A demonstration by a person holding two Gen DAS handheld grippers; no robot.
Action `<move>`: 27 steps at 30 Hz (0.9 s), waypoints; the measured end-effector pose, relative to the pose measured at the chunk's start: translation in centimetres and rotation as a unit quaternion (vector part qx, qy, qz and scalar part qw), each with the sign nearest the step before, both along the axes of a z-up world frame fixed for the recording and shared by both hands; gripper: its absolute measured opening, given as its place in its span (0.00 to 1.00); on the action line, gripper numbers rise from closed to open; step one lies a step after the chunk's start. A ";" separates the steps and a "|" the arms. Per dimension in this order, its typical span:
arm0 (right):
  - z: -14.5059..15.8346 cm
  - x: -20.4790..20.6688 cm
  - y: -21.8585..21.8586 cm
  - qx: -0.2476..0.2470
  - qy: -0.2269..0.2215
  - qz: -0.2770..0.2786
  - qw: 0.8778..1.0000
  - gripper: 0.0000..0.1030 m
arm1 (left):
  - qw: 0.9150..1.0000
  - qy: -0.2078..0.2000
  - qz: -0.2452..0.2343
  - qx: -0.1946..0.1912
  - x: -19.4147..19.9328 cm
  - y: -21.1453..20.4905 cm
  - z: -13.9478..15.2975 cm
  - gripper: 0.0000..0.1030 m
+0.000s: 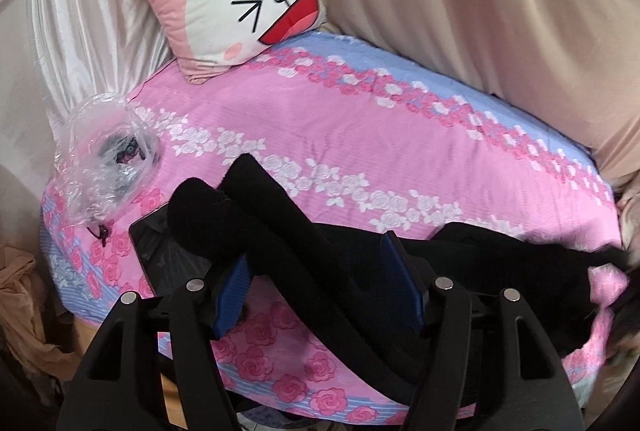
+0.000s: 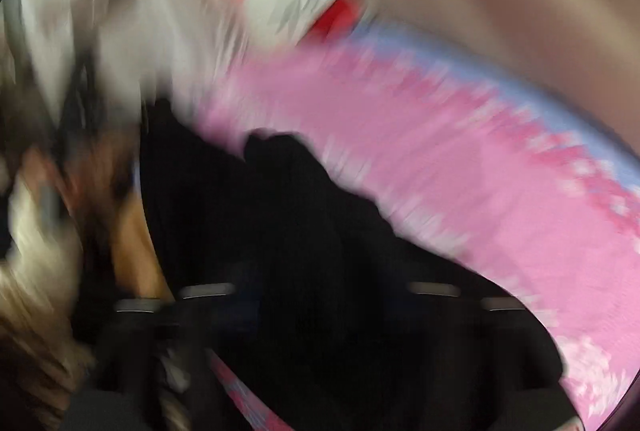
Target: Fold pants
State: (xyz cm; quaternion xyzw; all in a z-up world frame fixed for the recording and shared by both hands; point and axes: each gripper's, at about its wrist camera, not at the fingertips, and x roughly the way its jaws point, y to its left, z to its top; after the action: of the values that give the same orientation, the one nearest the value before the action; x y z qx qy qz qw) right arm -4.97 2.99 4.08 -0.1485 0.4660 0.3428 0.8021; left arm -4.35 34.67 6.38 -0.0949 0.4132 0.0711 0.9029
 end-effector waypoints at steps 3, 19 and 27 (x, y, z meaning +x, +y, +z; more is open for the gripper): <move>0.9 -0.4 -2.4 0.031 -0.010 -0.039 0.999 0.72 | 1.000 -0.021 -0.014 -0.009 -1.0 -0.3 1.1 0.59; -3.1 -4.2 -1.8 0.033 -0.012 -0.090 0.995 0.67 | 0.998 -0.053 -0.024 -0.001 -3.8 -2.1 0.6 0.81; -1.7 -4.1 -4.6 0.051 -0.020 -0.127 0.990 0.73 | 0.945 -0.093 0.152 -0.273 -12.1 6.1 -9.5 0.81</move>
State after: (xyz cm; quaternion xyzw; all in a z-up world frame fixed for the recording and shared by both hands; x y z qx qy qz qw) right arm -9.06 -1.58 2.38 -0.0532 0.4467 0.2584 0.8549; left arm -16.44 40.77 -3.14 -0.4056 0.3116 0.0826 0.8553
